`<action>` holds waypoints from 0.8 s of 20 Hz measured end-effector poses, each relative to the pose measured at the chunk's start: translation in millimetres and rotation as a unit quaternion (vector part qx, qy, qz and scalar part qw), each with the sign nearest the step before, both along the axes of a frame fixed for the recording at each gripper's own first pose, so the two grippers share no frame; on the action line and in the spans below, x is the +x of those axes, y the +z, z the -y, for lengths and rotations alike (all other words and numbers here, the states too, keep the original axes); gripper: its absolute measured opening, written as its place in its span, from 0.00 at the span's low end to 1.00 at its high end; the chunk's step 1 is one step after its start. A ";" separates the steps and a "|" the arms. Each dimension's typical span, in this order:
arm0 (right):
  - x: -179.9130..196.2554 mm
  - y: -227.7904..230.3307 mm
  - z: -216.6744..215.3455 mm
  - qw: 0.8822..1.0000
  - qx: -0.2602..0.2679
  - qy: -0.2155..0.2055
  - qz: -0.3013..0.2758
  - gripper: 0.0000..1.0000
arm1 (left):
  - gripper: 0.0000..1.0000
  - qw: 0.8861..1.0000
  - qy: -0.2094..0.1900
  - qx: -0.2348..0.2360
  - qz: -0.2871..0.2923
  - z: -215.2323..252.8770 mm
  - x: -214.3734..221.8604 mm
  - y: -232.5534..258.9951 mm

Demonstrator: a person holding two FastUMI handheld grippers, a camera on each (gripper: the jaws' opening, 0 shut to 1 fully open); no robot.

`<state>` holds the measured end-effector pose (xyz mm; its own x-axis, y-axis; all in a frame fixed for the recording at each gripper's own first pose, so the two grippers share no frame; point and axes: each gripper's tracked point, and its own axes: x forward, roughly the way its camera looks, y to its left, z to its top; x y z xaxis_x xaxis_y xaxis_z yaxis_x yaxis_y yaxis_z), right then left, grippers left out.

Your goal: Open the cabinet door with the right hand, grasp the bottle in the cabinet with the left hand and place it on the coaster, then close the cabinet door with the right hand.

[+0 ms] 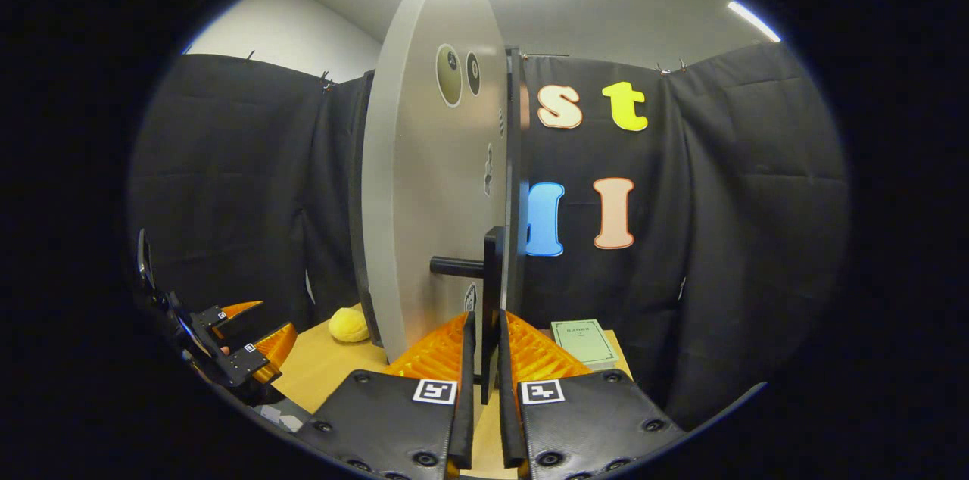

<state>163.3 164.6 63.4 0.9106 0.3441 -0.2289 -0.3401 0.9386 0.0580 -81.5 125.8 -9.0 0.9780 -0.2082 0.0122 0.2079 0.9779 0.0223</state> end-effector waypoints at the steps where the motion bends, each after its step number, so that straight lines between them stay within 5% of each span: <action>1: -1.7 1.2 -5.0 1.000 0.011 0.009 -0.001 0.16 | 0.83 1.000 0.002 0.001 -0.001 0.5 -0.5 -0.1; 9: -8.1 7.3 -12.2 0.998 0.040 0.041 0.015 0.17 | 0.80 1.000 0.012 -0.002 0.002 2.5 1.0 6.3; 13: -1.2 9.4 3.1 0.999 0.039 -0.001 0.027 0.20 | 0.82 1.000 0.003 -0.005 0.014 5.8 4.8 15.7; 16: 4.2 8.7 11.2 0.998 0.038 -0.030 0.031 0.37 | 0.80 1.000 -0.012 -0.012 0.018 12.2 13.2 21.8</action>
<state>167.5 153.3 72.1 0.9415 0.3036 -0.1460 -0.2894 0.9508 0.1110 -68.3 113.6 12.8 0.9714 -0.2317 0.0528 0.2317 0.9728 0.0064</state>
